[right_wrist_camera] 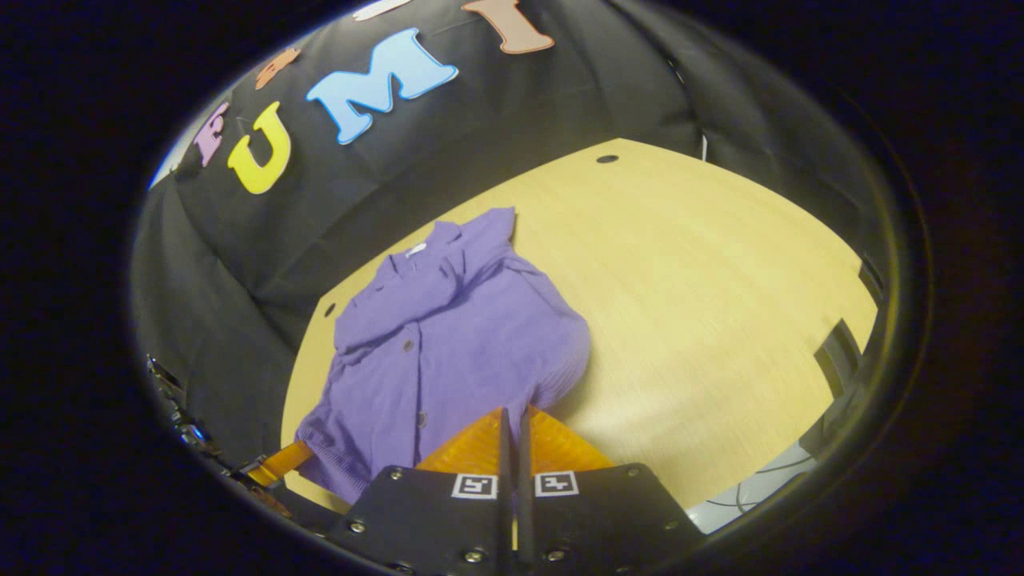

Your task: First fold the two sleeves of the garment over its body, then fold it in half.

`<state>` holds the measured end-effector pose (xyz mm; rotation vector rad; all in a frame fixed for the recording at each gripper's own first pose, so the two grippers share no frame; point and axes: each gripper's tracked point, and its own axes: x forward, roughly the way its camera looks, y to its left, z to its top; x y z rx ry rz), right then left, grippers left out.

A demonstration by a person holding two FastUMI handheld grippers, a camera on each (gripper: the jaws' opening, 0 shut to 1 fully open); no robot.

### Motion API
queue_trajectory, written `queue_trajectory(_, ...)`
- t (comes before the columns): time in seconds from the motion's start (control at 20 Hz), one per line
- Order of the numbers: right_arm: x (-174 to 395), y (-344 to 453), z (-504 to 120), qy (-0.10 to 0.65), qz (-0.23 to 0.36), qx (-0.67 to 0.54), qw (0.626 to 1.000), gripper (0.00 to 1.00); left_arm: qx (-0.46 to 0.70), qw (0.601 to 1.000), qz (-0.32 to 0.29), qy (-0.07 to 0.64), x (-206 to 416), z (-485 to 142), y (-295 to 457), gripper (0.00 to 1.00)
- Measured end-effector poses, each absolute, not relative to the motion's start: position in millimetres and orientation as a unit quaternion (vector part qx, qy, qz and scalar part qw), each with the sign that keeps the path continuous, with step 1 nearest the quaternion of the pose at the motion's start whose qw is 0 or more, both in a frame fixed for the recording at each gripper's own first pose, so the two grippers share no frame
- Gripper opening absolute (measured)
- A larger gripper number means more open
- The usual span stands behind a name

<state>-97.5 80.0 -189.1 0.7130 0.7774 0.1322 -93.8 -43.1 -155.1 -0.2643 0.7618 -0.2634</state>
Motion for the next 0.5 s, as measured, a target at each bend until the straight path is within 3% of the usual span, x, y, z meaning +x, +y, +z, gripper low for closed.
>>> queue_trajectory(0.5, 5.2, 68.8, -117.0, 0.303, 0.126, 0.363, 0.872, 0.02, -0.156, 0.935, -0.08, 0.308, 10.0, -101.3, -40.7, 0.07)
